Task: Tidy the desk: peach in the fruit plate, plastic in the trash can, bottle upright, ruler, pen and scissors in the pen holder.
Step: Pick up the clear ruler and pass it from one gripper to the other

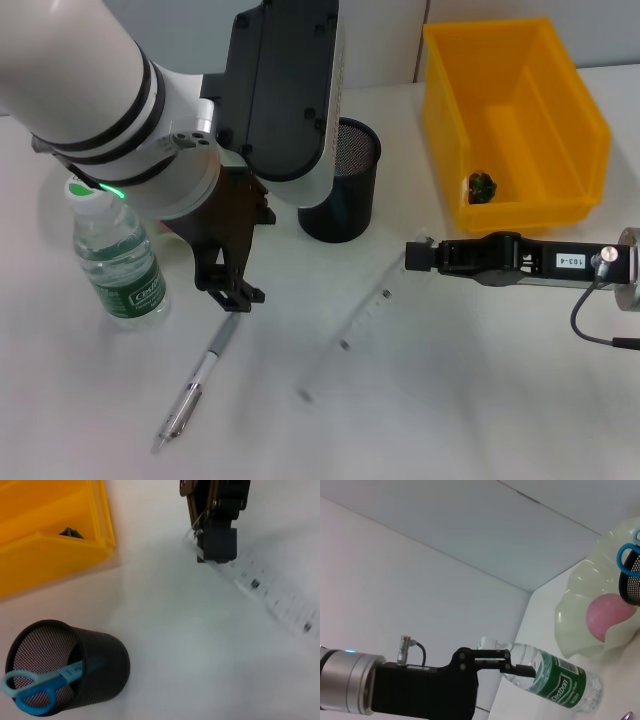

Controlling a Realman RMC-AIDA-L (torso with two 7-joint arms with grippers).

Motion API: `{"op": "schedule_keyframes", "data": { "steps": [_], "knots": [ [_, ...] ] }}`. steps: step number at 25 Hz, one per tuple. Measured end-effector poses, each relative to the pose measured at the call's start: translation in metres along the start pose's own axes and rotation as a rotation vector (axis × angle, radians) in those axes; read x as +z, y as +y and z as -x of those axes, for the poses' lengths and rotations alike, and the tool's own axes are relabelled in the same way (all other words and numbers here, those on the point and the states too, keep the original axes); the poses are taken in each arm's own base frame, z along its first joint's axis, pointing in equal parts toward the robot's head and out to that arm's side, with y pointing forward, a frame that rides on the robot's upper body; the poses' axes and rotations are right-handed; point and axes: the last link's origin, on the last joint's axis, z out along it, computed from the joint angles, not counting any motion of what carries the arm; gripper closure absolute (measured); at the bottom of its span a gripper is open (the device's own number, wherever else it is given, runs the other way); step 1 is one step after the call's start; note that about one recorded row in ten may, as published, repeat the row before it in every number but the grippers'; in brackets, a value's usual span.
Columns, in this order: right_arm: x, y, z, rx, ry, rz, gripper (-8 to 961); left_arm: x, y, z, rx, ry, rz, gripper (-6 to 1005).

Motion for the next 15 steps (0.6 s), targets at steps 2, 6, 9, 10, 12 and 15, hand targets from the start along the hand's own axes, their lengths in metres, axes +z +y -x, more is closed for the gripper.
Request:
{"op": "schedule_keyframes", "data": {
  "steps": [2, 6, 9, 10, 12, 15],
  "knots": [
    [0.0002, -0.0004, -0.0003, 0.001, -0.001, -0.002, 900, -0.001, -0.0002, -0.0003, 0.001, 0.0, -0.005, 304],
    [0.0014, -0.0005, -0.0019, -0.007, -0.002, 0.001, 904, -0.0017, 0.0, 0.0005, -0.001, -0.001, -0.009, 247],
    [0.0061, 0.0023, -0.0033, -0.027, 0.01, 0.014, 906, -0.0025, 0.0001, 0.0008, -0.002, 0.001, -0.013, 204],
    [0.0078, 0.0028, -0.0034, -0.033, 0.016, 0.013, 907, -0.0025, 0.0001, 0.0008, -0.002, 0.001, -0.013, 204],
    [0.0096, 0.0033, -0.0035, -0.042, 0.026, 0.009, 909, -0.0025, 0.0001, 0.0008, -0.002, 0.001, -0.013, 204],
    [0.0098, 0.0035, -0.0032, -0.041, 0.024, 0.01, 950, -0.0031, 0.0002, 0.0018, -0.008, -0.002, -0.015, 204]
  ]
}}
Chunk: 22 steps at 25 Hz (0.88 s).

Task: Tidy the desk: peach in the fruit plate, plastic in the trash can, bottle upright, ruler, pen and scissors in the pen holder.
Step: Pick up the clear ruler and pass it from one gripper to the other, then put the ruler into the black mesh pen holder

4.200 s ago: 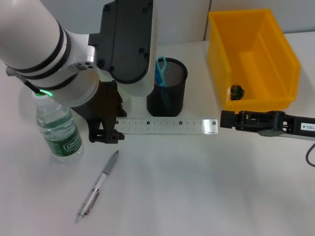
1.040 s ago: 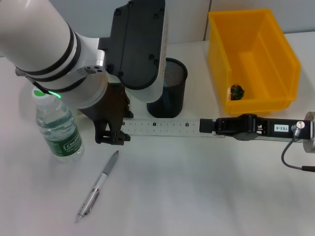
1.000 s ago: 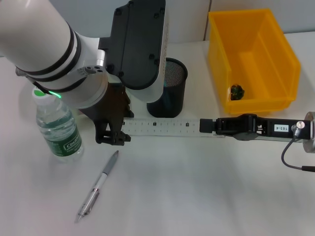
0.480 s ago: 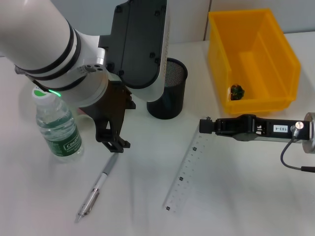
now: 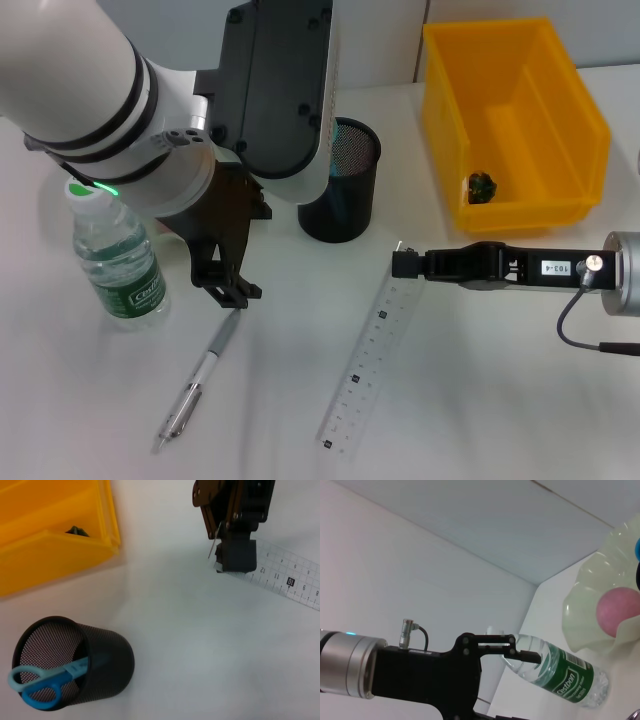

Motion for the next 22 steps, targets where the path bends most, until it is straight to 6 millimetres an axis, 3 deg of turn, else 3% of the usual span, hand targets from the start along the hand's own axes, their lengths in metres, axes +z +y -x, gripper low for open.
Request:
{"op": "schedule_keyframes", "data": {
  "steps": [16, 22],
  "knots": [
    [-0.019, -0.002, 0.013, -0.038, -0.035, -0.046, 950, -0.02, -0.002, 0.018, -0.131, 0.154, 0.012, 204],
    [-0.038, -0.002, 0.022, -0.073, -0.051, -0.085, 950, -0.047, 0.003, 0.04, -0.274, 0.476, 0.074, 205]
  ]
}}
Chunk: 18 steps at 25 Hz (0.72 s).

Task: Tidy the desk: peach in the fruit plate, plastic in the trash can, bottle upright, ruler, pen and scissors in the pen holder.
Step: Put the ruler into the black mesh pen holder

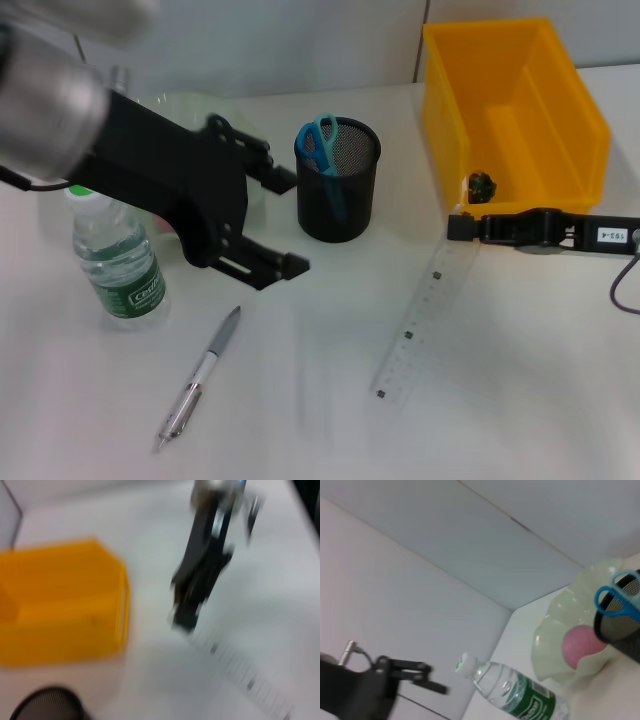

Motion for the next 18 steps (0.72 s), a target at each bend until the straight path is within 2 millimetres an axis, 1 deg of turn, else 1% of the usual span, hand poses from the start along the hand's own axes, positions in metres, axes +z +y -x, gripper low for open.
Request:
{"op": "schedule_keyframes", "data": {
  "steps": [4, 8, 9, 12, 18],
  "knots": [
    [-0.012, -0.001, 0.008, -0.032, -0.007, -0.028, 950, -0.015, 0.006, 0.018, -0.112, 0.183, 0.018, 205],
    [-0.021, 0.001, 0.017, -0.083, -0.03, -0.042, 951, -0.025, 0.018, 0.049, -0.253, 0.397, 0.027, 205],
    [-0.023, 0.002, 0.02, -0.102, -0.035, -0.043, 951, -0.026, 0.02, 0.054, -0.272, 0.422, 0.028, 205],
    [-0.028, 0.007, 0.031, -0.162, -0.052, -0.042, 951, -0.024, 0.03, 0.076, -0.341, 0.487, 0.032, 205],
    [-0.033, 0.024, 0.06, -0.29, -0.069, -0.038, 951, -0.011, 0.046, 0.1, -0.394, 0.547, 0.033, 206]
  ]
}}
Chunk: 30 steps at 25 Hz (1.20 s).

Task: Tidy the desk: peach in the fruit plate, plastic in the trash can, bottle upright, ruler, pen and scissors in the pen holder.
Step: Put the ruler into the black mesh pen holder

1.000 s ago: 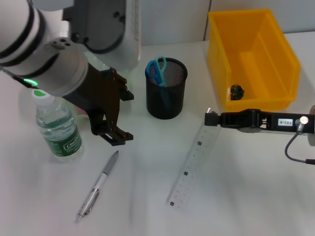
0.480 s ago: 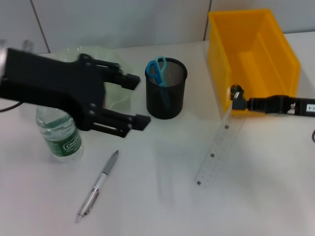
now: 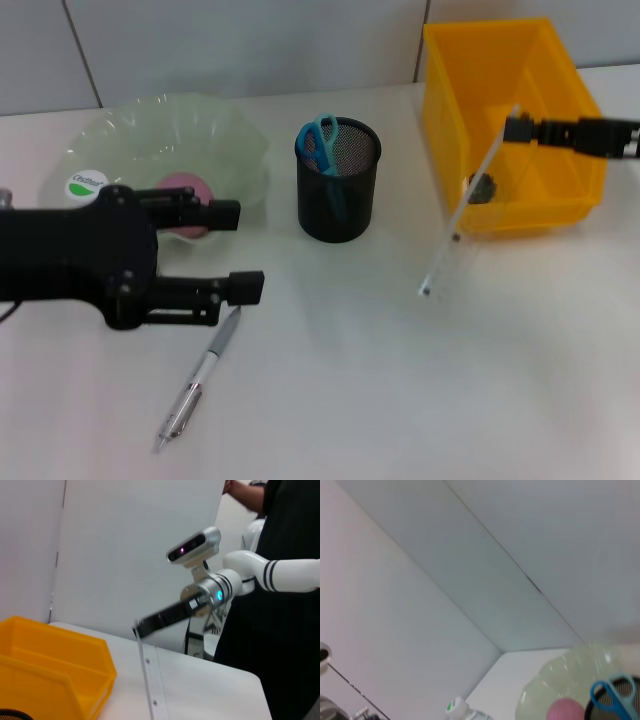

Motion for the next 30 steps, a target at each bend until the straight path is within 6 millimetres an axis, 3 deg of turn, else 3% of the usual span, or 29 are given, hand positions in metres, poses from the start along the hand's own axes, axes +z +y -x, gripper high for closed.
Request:
{"op": "schedule_keyframes", "data": {
  "steps": [12, 18, 23, 30],
  "knots": [
    [0.008, 0.025, 0.069, -0.238, 0.001, 0.026, 951, 0.013, -0.001, 0.055, -0.023, 0.082, 0.014, 207],
    [0.016, 0.039, 0.098, -0.358, 0.0, 0.028, 951, 0.015, -0.002, 0.068, -0.043, 0.094, 0.02, 207],
    [0.038, 0.044, 0.118, -0.444, 0.048, -0.009, 949, 0.015, 0.001, 0.071, -0.053, 0.094, 0.027, 207],
    [0.084, 0.046, 0.131, -0.542, 0.144, -0.064, 944, 0.016, 0.001, 0.078, -0.081, 0.1, 0.032, 208]
  ]
}}
